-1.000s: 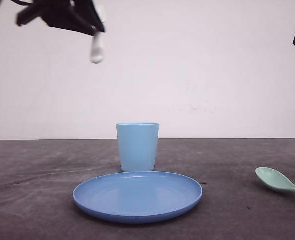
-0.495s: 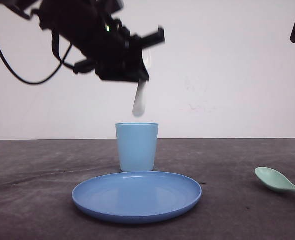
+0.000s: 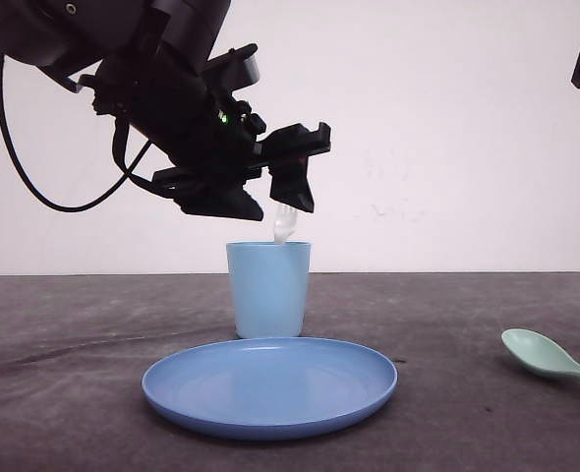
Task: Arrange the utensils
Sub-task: 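Lift the white fork with the left gripper over the blue cup, then open the left gripper to drop the fork into the cup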
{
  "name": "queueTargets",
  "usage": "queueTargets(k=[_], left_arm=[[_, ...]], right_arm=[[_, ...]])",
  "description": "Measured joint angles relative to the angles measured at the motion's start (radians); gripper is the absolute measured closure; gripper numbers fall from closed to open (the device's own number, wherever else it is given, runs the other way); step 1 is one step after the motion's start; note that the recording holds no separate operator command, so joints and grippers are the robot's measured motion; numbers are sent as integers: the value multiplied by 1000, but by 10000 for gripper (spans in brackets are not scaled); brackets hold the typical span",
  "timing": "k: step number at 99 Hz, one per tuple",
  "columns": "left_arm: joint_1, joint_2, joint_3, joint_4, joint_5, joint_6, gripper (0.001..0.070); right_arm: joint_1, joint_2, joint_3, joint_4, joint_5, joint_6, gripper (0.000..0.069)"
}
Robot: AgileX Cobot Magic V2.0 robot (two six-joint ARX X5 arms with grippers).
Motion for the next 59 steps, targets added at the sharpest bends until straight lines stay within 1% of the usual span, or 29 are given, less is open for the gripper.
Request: queueTargets(k=[12,30,38,50,59], left_arm=[[0,-62,0,-66,-1,0,289],[0,-244,0,-175,-2,0,287],[0,-326,0,-255,-2,0,287],[0,-444,0,-401,-3,0,287],[0,-528,0,-500,-3,-1,287]], right_arm=[[29,0,0,-28,0,15,280],[116,24,0,-103,0,61,280],[162,51,0,-146,8,89,280],[224,110,0,-217,56,131,280],[266,161,-3,-227,80,159,280]])
